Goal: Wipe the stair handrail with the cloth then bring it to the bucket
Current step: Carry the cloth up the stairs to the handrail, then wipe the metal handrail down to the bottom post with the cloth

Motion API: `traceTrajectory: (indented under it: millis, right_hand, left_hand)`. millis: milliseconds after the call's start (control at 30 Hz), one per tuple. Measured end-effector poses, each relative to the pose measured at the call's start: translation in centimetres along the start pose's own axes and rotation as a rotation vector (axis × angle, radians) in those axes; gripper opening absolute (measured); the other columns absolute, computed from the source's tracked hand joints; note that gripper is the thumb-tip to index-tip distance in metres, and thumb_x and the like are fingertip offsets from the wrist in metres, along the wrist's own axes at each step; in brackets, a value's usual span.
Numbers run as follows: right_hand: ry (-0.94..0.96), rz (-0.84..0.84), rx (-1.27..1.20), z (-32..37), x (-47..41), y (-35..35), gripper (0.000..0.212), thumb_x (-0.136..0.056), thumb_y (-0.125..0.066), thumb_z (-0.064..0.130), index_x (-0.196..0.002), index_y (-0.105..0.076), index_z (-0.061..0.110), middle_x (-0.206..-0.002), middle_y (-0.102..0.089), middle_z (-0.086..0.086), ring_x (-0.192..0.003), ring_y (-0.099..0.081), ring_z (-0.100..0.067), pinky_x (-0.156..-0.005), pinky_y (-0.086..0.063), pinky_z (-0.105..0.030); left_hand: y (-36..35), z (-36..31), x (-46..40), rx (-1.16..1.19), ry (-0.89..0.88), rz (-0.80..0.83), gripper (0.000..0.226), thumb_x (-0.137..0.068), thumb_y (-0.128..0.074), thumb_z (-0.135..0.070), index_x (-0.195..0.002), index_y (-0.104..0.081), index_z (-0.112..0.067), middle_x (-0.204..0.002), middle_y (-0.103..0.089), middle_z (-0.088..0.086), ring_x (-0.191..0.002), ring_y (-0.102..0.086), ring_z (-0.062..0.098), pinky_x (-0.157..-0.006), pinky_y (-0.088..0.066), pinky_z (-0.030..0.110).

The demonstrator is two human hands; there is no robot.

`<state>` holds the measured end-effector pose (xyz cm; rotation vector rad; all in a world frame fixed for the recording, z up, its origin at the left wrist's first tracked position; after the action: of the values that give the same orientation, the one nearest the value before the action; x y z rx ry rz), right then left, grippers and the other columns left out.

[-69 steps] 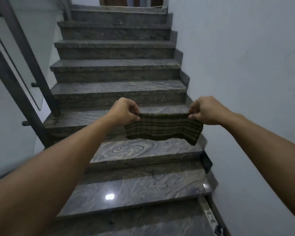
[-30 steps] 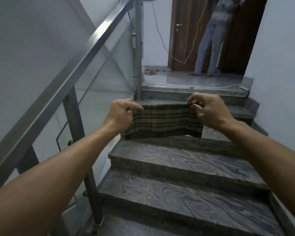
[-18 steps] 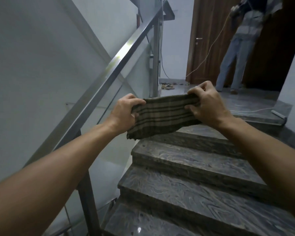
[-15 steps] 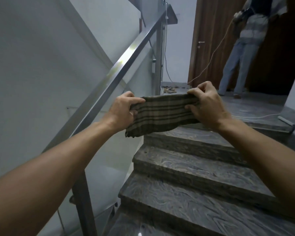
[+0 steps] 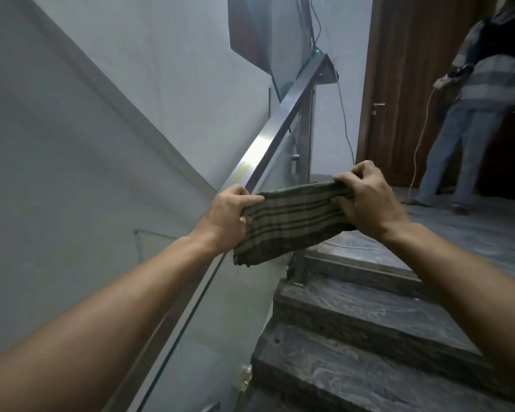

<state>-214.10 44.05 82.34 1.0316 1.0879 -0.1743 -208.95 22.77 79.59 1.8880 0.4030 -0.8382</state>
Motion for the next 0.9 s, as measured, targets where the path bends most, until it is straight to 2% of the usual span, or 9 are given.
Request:
traceTrajectory:
  millis: [67,267,500,767,900]
  right_hand:
    - [0.007,-0.002,-0.015,-0.8,-2.5,-0.7,0.034,-0.083,-0.065,0.014,-0.116,-0.061,0.006,-0.105,-0.049,-0.017,-0.098,-0.048,-0.032,-0.085,-0.050,-0.046]
    - [0.038,0.014,-0.089,-5.0,-13.1,-3.0,0.033,-0.086,-0.062,0.015,-0.119,-0.059,0.008,-0.109,-0.047,-0.016,-0.100,-0.048,-0.029,-0.088,-0.048,-0.040]
    - [0.035,0.047,-0.171,-8.0,-25.6,-6.5,0.026,-0.088,-0.060,0.015,-0.114,-0.061,0.010,-0.113,-0.047,-0.011,-0.103,-0.048,-0.026,-0.093,-0.051,-0.042]
    - [0.012,0.031,-0.120,-9.8,-35.0,-10.3,0.027,-0.087,-0.061,0.009,-0.113,-0.061,0.004,-0.118,-0.046,-0.014,-0.106,-0.049,-0.031,-0.092,-0.048,-0.040]
    - [-0.049,0.071,-0.066,-11.2,-38.7,-13.1,0.027,-0.087,-0.057,0.007,-0.114,-0.060,0.003,-0.119,-0.044,-0.014,-0.107,-0.049,-0.032,-0.094,-0.045,-0.041]
  left_hand:
    - [-0.1,0.8,-2.3,-0.016,0.031,-0.005,0.043,-0.084,-0.060,0.005,-0.123,-0.063,-0.012,-0.100,-0.054,0.000,-0.096,-0.053,0.015,-0.085,-0.043,0.016]
    - [-0.1,2.4,-11.6,-0.077,0.122,-0.028,0.043,-0.083,-0.062,0.003,-0.122,-0.065,-0.014,-0.102,-0.055,0.006,-0.092,-0.054,0.016,-0.088,-0.042,0.019]
    - [0.6,4.3,-20.6,-0.164,0.275,-0.003,0.039,-0.082,-0.055,0.003,-0.117,-0.067,-0.009,-0.105,-0.054,0.013,-0.097,-0.056,0.028,-0.089,-0.048,0.032]
    - [-1.3,6.9,-27.4,-0.250,0.317,0.055,0.034,-0.084,-0.057,-0.006,-0.117,-0.061,-0.005,-0.105,-0.047,0.012,-0.098,-0.055,0.032,-0.090,-0.050,0.045]
    - [-2.8,7.5,-30.3,-0.356,0.273,0.108,0.010,-0.086,-0.054,-0.007,-0.095,-0.058,-0.004,-0.107,-0.045,0.013,-0.095,-0.056,0.035,-0.083,-0.050,0.044]
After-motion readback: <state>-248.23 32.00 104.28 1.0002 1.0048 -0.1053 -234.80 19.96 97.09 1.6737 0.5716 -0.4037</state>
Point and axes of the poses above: each hand's wrist, its own x-axis away from the middle knuckle, its own y-axis out of the back of the hand, z = x × y, the point moved 10 cm from there along -x, towards the middle knuckle
